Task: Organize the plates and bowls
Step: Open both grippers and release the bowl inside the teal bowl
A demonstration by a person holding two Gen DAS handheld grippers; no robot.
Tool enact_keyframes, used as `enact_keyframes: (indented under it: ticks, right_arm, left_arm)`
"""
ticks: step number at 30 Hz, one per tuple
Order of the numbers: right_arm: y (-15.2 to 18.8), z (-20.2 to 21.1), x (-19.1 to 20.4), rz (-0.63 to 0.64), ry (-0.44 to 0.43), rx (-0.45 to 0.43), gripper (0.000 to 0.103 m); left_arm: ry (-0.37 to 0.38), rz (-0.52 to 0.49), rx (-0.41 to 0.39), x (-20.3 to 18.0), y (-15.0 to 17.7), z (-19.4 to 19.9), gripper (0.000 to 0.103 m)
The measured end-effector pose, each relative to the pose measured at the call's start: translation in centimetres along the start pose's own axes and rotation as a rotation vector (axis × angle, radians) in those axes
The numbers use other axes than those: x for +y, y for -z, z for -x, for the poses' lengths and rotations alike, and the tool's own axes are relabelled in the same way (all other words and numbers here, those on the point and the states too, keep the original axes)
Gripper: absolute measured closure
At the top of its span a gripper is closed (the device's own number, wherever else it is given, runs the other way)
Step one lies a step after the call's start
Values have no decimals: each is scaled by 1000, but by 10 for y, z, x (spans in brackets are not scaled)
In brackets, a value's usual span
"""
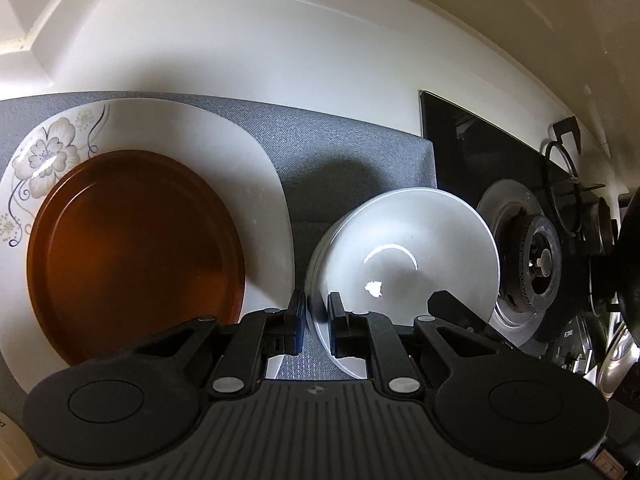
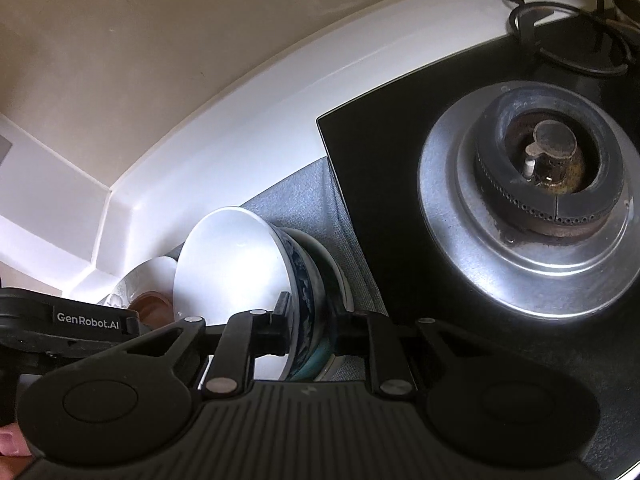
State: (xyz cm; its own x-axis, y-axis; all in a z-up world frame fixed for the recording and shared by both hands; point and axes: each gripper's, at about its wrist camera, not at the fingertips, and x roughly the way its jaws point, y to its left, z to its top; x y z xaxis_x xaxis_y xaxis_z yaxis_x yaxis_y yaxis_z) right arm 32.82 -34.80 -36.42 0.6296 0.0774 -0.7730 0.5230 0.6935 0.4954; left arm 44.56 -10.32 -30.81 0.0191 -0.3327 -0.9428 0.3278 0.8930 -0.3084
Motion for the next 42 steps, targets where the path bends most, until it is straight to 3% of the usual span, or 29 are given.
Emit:
enact_keyframes:
  ticks: [9, 13, 15, 19, 32, 36, 42]
  right_arm:
    - [8, 14, -4, -33, -46, 9, 75]
    - [8, 13, 0, -23, -30, 15, 75]
    - [6, 14, 3, -22, -24, 18, 74]
    - [1, 16, 3, -35, -30, 46, 68]
    - [0, 36, 2, 31, 10, 45, 68]
    - [4, 35, -7, 16, 37, 28, 68]
    - [20, 19, -20, -110, -44, 3, 68]
  left_arm:
    - [-52, -91, -81, -17, 6, 25, 91]
    - [-88, -121, -73, -19, 2, 16, 95]
    - [-56, -81, -51, -13, 0, 9, 96]
    - [-69, -141, -62, -17, 3, 7, 97]
    - [-74, -173, -74, -23, 2, 13, 99]
    - [-75, -177, -79, -24, 2, 13, 99]
    - [-115, -229, -90, -35, 4, 10, 98]
